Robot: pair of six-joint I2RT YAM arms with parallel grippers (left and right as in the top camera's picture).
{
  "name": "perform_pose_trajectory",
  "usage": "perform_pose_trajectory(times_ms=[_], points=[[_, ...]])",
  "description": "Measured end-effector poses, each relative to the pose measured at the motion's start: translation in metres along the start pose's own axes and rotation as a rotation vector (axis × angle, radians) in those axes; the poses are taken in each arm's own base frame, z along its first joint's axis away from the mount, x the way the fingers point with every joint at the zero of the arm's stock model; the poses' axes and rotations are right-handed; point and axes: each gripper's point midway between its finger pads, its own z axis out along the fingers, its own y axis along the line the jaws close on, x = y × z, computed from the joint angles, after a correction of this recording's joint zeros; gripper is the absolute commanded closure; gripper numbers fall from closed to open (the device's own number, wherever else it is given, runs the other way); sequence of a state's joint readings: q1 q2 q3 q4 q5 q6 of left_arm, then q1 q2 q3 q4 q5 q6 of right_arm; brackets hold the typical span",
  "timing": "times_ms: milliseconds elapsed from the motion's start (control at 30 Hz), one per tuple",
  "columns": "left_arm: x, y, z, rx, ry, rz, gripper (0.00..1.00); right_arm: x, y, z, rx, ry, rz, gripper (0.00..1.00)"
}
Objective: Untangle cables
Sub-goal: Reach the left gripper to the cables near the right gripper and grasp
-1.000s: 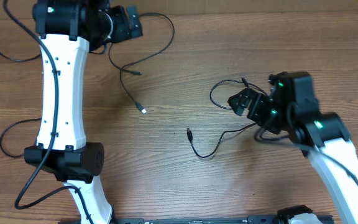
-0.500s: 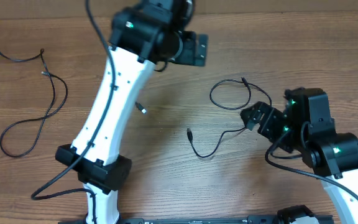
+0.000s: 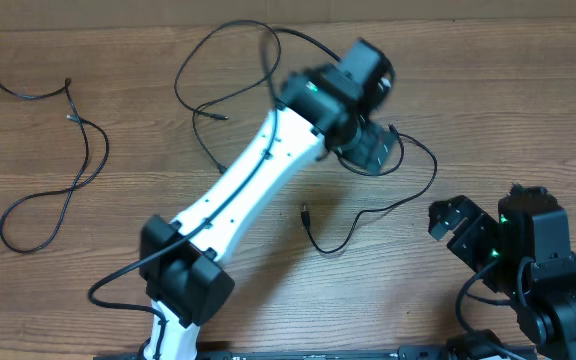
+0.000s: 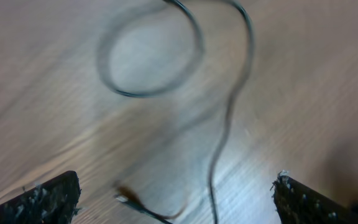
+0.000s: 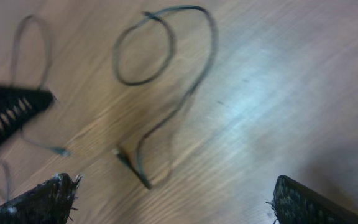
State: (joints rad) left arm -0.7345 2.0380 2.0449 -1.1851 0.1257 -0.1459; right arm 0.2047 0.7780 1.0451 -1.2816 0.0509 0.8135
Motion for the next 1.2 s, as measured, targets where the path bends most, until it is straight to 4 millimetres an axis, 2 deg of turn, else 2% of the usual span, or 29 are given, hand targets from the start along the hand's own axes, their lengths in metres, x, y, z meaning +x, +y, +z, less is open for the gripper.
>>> perform_pose_trajectory(times_ms=[100,233,400,533,667,833,933,1033,1200], points=[[0.017,-0.027,0.027,0.048,0.038,0.125,0.00,-0.001,-0.005,0.000,0.025,-0.009,0.038,0.00],[0.041,-0.047,0.063,0.089,0.070,0.265,0.00,-0.002,-0.008,0.000,0.040,-0.018,0.061,0.00],[0.049,-0.048,0.091,0.111,0.032,0.550,0.00,-0.002,-0.010,0.000,0.046,-0.019,0.068,0.00],[0.036,-0.041,0.110,0.055,-0.067,0.772,0.00,0.003,-0.016,-0.001,0.072,0.000,0.070,0.00],[0.023,-0.034,0.120,0.007,-0.145,0.849,0.00,0.005,-0.019,-0.001,0.085,0.009,0.069,0.00],[0.013,-0.025,0.124,-0.016,-0.179,0.863,0.00,0.005,-0.019,-0.001,0.085,0.007,0.069,0.00],[0.018,-0.016,0.136,-0.014,-0.150,0.844,0.00,0.005,-0.019,-0.001,0.086,0.008,0.069,0.00],[0.033,-0.011,0.152,0.028,-0.094,0.821,0.00,0.005,-0.019,-0.001,0.085,0.007,0.069,0.00],[0.038,-0.016,0.156,0.085,-0.087,0.811,0.00,0.000,-0.013,0.000,0.062,-0.011,0.071,0.00]])
